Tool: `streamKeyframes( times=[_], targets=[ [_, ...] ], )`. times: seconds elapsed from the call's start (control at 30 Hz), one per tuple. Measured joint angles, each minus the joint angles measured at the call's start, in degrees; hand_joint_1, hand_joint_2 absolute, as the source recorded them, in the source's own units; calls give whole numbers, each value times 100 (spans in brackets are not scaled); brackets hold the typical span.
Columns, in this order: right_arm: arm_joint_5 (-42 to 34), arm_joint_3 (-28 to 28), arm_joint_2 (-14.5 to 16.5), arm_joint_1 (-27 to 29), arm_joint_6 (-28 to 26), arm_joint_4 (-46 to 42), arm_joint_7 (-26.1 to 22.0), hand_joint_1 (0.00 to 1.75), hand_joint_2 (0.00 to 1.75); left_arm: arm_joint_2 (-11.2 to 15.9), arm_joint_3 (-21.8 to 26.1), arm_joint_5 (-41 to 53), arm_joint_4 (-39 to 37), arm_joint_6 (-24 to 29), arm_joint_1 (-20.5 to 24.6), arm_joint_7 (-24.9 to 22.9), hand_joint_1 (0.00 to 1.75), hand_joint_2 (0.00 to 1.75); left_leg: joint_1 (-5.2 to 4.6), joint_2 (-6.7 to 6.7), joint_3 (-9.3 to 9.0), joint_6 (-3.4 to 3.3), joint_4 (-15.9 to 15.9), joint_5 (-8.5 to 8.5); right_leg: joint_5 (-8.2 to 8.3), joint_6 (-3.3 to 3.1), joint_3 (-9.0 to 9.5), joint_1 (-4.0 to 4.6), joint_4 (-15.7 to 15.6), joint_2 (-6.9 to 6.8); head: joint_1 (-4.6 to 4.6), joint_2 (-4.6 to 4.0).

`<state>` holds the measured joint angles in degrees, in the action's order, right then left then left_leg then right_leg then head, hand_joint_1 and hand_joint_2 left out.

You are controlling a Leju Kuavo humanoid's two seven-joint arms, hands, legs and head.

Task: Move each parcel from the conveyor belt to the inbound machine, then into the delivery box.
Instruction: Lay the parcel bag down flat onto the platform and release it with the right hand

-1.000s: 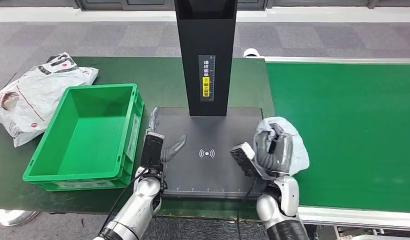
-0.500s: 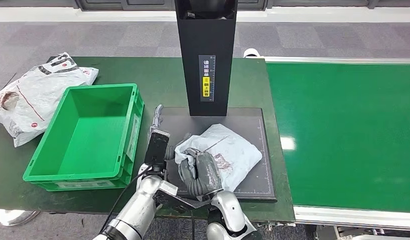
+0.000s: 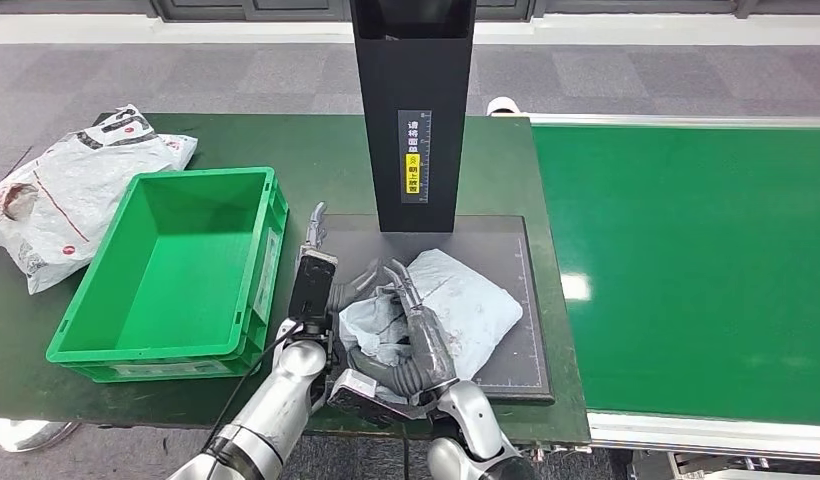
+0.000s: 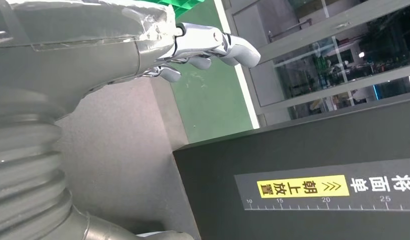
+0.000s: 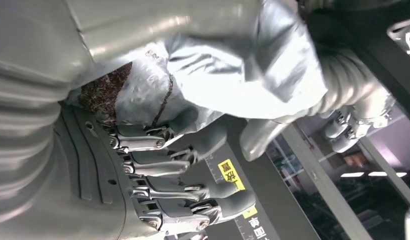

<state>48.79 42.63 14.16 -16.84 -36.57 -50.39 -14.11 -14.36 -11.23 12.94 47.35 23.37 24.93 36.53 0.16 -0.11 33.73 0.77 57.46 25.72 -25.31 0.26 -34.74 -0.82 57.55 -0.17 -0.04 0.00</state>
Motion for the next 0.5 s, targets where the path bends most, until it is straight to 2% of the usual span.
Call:
streamKeyframes(
  times=[0.27, 0.5],
  targets=[
    [-1537, -385, -45, 76, -354, -66, -1247, 0, 175, 6, 235, -1120, -2, -288, 44, 13, 0, 175, 0, -1, 0, 0, 0, 0, 0, 0, 0, 1, 0, -2, 0, 0],
    [-2829, -912, -146, 586, -322, -1387, -1678, 0, 175, 62, 239, -1403, 153, -764, 57, 4, 0, 175, 0, -1, 0, -3, 1, 2, -1, 0, -1, -1, -1, 0, 0, 0]
  ],
)
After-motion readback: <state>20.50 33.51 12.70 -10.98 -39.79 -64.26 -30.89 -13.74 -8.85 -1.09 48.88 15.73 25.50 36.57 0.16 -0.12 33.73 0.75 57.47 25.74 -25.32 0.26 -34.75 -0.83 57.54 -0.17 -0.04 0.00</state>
